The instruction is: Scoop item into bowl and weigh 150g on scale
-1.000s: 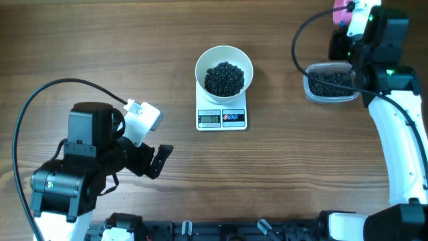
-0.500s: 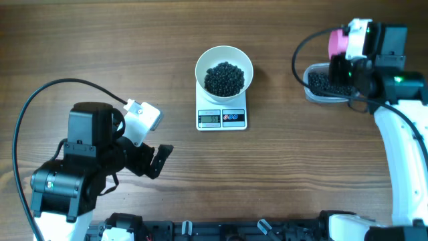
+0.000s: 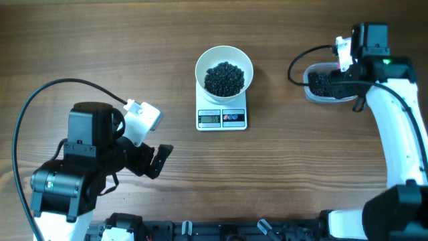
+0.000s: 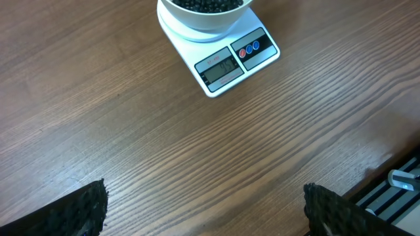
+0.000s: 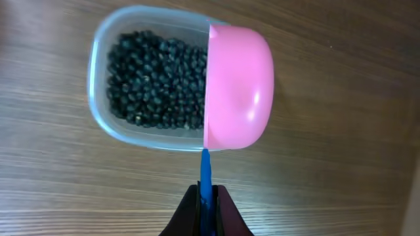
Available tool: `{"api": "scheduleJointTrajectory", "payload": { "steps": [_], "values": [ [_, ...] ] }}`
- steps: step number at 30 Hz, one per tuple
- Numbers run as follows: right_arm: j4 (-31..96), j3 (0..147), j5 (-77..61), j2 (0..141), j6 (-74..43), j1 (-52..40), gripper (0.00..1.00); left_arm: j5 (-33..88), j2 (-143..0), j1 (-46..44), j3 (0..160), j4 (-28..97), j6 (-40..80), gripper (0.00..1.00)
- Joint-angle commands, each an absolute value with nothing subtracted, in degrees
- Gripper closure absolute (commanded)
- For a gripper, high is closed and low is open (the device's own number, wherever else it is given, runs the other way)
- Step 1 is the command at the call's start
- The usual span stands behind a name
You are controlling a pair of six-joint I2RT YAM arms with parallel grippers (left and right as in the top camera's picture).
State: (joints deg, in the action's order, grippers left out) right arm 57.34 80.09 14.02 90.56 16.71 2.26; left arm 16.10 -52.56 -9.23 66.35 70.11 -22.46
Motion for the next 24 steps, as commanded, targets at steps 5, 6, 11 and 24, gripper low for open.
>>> {"api": "scheduleJointTrajectory", "payload": {
  "steps": [5, 6, 11, 24],
  "values": [
    [56.4, 80.6, 18.5, 97.6, 21.8, 2.3, 0.96, 16.0, -52.5, -8.8, 67.2, 69.9, -23.6, 0.00],
    [56.4, 80.6, 19.0, 99.2, 22.5, 2.3, 0.96, 16.0, -52.5, -8.8, 67.2, 69.9, -23.6, 0.00],
    [55.3, 80.6, 19.4, 103.0, 22.3, 2.3, 0.96, 16.0, -52.5, -8.8, 67.2, 69.9, -23.6, 0.00],
    [58.0, 80.6, 12.8, 103.3, 22.3, 2.3, 0.96, 16.0, -52.5, -8.8, 67.2, 69.9, -23.6, 0.00]
  ]
}}
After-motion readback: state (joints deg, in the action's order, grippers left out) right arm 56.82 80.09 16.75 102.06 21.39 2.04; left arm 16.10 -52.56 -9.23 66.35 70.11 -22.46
